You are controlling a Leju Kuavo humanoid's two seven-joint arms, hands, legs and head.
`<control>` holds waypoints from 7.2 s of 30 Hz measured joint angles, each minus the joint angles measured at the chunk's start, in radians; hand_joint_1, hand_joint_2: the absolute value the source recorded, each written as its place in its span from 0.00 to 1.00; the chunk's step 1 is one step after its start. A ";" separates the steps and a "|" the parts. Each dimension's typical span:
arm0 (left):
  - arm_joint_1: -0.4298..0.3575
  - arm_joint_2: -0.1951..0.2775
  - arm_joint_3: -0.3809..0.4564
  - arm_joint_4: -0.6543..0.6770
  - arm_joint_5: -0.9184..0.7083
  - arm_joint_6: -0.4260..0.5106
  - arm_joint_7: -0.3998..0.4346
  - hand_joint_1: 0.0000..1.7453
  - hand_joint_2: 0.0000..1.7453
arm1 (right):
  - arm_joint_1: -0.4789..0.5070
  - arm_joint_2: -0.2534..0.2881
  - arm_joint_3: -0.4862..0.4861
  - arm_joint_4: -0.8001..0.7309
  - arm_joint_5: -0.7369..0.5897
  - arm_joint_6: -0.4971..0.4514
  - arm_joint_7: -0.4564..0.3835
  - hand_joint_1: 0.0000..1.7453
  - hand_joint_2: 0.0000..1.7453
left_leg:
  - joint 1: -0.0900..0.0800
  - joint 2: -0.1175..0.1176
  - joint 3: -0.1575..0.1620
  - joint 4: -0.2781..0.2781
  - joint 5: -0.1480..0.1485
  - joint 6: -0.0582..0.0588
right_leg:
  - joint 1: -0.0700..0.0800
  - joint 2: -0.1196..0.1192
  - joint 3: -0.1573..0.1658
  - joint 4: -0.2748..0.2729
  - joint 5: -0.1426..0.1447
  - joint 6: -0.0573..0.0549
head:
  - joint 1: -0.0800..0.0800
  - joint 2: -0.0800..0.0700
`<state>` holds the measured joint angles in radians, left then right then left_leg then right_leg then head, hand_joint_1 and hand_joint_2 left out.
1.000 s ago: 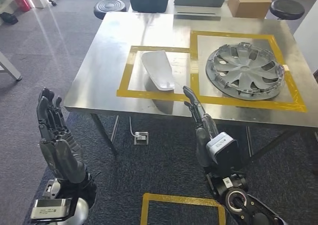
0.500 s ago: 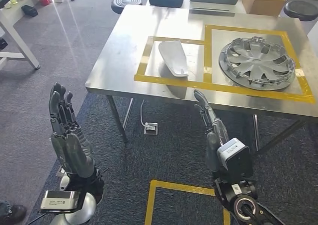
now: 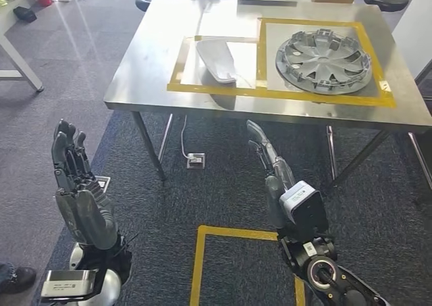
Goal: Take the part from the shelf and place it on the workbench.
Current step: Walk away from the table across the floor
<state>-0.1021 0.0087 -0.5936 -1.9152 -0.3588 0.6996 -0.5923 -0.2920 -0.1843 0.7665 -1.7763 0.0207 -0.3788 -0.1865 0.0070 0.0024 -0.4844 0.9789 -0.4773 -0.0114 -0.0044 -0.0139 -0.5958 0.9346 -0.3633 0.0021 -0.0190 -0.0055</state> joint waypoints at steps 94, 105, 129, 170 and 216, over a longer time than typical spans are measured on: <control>0.020 0.001 0.010 -0.005 -0.017 0.000 -0.006 0.00 0.00 | -0.023 0.008 0.057 0.044 0.019 0.000 0.015 0.00 0.00 | -0.009 0.043 -0.103 -0.031 0.071 0.018 | -0.005 -0.111 0.106 -0.001 -0.099 0.028 | -0.010 0.000; 0.028 -0.001 0.011 -0.010 -0.025 0.000 -0.001 0.00 0.00 | -0.019 0.008 0.058 0.045 0.017 -0.001 0.019 0.00 0.00 | -0.018 -0.091 -0.099 -0.033 0.081 0.048 | -0.008 0.056 0.044 0.124 -0.127 0.016 | 0.041 0.000; 0.050 -0.001 0.021 -0.015 -0.034 0.000 0.002 0.00 0.00 | -0.016 0.010 0.073 0.050 0.022 -0.015 0.019 0.00 0.00 | -0.001 -0.005 -0.101 -0.039 0.072 0.039 | -0.014 -0.018 0.053 0.154 -0.212 0.045 | 0.025 0.000; 0.052 -0.003 0.021 -0.012 -0.041 0.000 0.002 0.00 0.00 | 0.012 0.008 0.070 0.056 0.033 -0.016 0.016 0.00 0.00 | 0.000 -0.144 -0.115 -0.029 0.079 0.017 | -0.011 0.095 0.087 0.011 -0.113 0.014 | 0.049 0.000; 0.073 -0.019 0.027 0.004 -0.024 0.000 -0.020 0.00 0.00 | 0.020 0.009 0.071 0.066 0.021 -0.035 0.017 0.00 0.00 | -0.011 0.056 -0.090 -0.042 0.066 0.010 | -0.005 -0.089 0.116 -0.010 -0.122 0.017 | 0.038 0.000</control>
<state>-0.0292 -0.0098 -0.5665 -1.9111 -0.3827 0.6996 -0.6125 -0.2725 -0.1748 0.8371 -1.7107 0.0412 -0.4137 -0.1700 -0.0040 0.0581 -0.5743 0.9364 -0.4111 -0.0016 -0.0095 -0.1033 -0.4795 0.9243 -0.4853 0.0190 0.0187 -0.0056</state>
